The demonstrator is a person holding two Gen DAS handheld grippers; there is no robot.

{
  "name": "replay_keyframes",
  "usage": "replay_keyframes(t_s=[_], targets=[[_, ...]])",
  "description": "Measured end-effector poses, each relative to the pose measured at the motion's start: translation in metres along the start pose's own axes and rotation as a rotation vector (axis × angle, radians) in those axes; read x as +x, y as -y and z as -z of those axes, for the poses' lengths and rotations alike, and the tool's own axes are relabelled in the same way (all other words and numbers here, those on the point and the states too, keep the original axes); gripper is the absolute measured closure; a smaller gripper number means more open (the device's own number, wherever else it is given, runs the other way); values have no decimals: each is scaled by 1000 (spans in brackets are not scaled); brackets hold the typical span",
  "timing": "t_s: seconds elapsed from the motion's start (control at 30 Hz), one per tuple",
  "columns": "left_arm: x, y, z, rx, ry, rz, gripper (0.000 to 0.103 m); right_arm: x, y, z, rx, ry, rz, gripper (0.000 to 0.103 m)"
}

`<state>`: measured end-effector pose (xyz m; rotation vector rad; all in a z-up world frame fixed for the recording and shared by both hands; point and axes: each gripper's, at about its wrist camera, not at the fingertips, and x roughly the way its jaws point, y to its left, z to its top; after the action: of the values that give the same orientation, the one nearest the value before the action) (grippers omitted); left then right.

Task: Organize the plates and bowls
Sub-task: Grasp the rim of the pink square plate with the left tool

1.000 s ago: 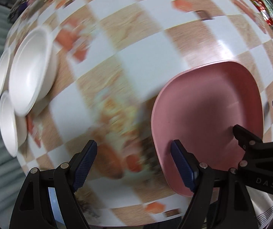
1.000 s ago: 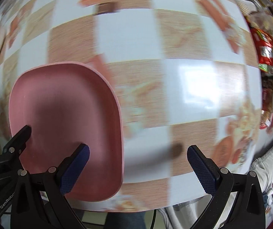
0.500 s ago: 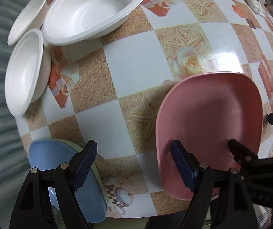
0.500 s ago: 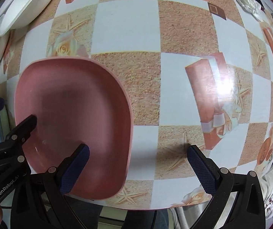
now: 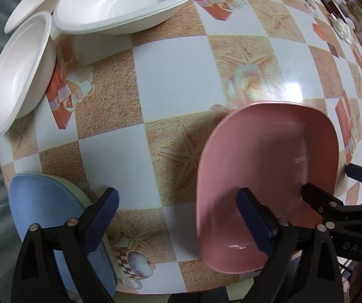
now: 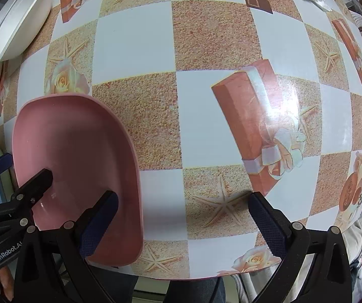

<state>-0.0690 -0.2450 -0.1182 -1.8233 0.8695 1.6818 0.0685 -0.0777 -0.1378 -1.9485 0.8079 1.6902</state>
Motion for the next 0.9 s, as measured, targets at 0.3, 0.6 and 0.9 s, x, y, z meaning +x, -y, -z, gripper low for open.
replay_keyframes(t_s=[0.3,0.6,0.9], targets=[[20,-2,0,-29,8,33,0,-1,2,-4,-1,-14,-2,0],[21,4,-6,-25,19,31,0,0,-1,-6,-3,-2,0,0],[16,1,-1,-23,37,30,0,0,1,5,4,19,-1,0]])
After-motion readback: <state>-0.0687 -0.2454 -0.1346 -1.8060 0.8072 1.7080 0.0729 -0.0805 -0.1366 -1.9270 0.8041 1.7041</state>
